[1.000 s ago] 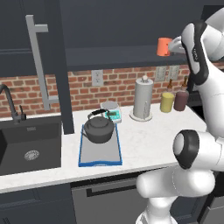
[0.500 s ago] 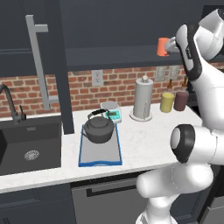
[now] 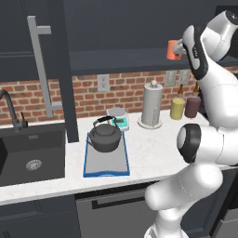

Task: Pick the kettle from the counter and place it on the tray. Then pick the mug from the cabinet and place it on the tray. Then close the cabinet doors.

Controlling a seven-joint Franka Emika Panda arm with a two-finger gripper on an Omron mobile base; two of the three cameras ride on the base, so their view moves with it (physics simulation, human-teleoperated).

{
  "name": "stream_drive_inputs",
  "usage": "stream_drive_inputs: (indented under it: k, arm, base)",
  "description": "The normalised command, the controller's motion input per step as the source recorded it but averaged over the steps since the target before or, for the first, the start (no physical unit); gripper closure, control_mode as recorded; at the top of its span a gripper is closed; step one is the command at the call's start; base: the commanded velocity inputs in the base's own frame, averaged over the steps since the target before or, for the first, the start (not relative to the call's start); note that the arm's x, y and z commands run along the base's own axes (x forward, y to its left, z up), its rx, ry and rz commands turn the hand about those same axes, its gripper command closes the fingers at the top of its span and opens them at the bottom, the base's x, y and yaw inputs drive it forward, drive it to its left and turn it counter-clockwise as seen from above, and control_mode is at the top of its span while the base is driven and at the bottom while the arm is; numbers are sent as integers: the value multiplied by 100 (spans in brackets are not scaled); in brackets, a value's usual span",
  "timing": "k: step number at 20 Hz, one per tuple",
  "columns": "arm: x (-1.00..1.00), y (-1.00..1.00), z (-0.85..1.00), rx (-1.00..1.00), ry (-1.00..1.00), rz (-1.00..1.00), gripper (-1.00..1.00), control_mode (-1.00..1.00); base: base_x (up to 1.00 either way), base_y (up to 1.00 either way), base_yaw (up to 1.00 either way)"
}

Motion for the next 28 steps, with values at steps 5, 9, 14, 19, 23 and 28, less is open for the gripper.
stream_drive_inputs:
  k: [5, 9, 14, 19, 23, 28]
  arm:
    - [32, -5, -2, 0, 0, 0, -100, -100]
    - [34, -8, 0, 0, -1, 0, -100, -100]
    - [34, -12, 0, 0, 0, 0, -100, -100]
    - [29, -18, 0, 0, 0, 0, -100, -100]
    - [19, -12, -4, 0, -1, 0, -100, -100]
    - [18, -6, -2, 0, 0, 0, -100, -100]
  base:
    - [0, 0, 0]
    - [0, 0, 0]
    - [0, 0, 0]
    - [0, 0, 0]
    - [0, 0, 0]
    - [0, 0, 0]
